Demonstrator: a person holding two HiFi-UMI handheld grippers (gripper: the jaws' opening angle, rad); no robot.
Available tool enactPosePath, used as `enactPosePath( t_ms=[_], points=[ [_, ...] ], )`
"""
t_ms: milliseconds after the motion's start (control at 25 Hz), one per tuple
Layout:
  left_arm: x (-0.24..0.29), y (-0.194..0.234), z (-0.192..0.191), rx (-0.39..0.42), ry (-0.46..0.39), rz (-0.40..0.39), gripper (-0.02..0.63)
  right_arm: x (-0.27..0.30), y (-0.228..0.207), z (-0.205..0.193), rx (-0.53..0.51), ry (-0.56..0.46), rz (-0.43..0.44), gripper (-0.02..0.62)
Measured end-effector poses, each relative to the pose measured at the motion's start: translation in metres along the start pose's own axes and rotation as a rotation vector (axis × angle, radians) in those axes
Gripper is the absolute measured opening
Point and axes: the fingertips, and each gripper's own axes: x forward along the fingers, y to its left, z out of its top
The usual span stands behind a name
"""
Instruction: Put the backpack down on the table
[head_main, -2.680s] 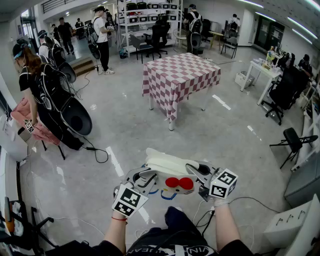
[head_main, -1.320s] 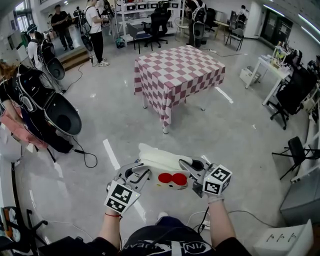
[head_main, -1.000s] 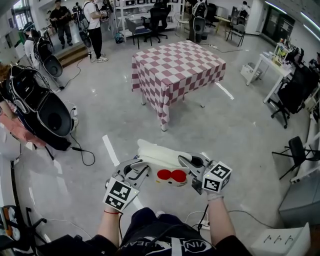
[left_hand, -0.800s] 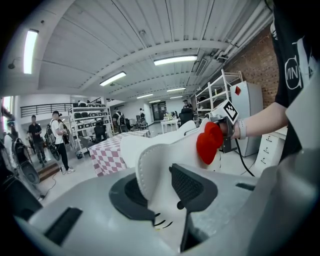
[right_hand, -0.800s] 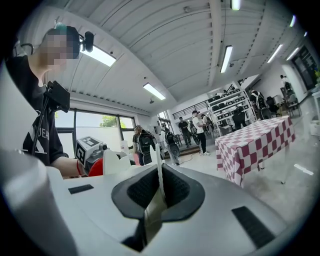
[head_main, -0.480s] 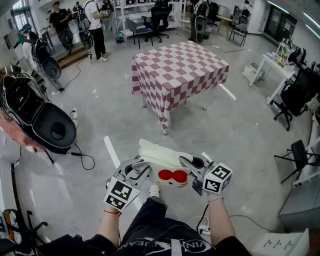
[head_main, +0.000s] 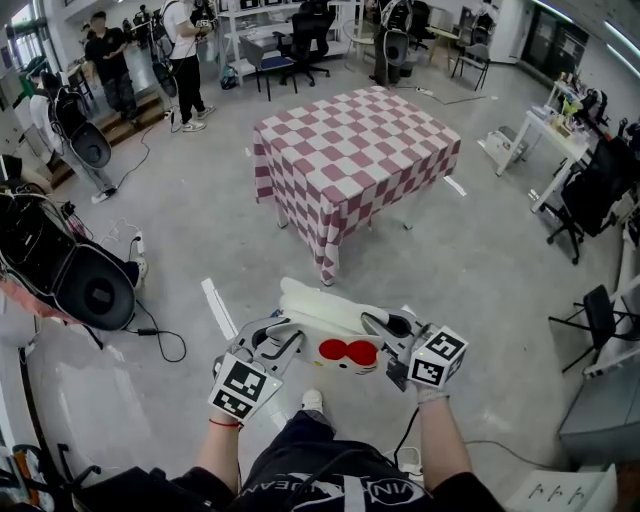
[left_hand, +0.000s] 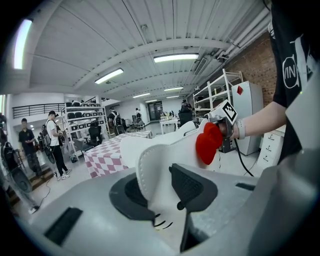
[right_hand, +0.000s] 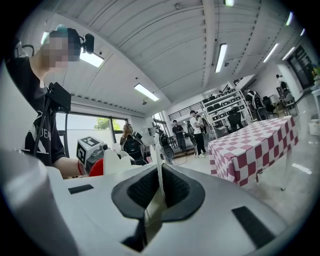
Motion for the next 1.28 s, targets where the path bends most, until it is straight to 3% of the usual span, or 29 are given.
enactPosePath(
  t_ms=[240, 560, 1280],
  points=[
    [0.014, 0.058, 0.001, 0.017, -0.007, -0.028, 0.121, 0.049, -0.023, 0.015, 0.002, -0.009, -0.022, 0.012],
    [0.075, 0.109, 0.015, 0.021, -0.014, -0.046, 0.121, 0.081, -0.093, 0.033, 0.005, -0.022, -0.044, 0.012],
    [0.130, 0.174, 0.034, 0.007, -0.044, -0.039, 0.120, 0.129, -0.162, 0.061, 0.000, -0.008, -0.045, 0.012]
  ],
)
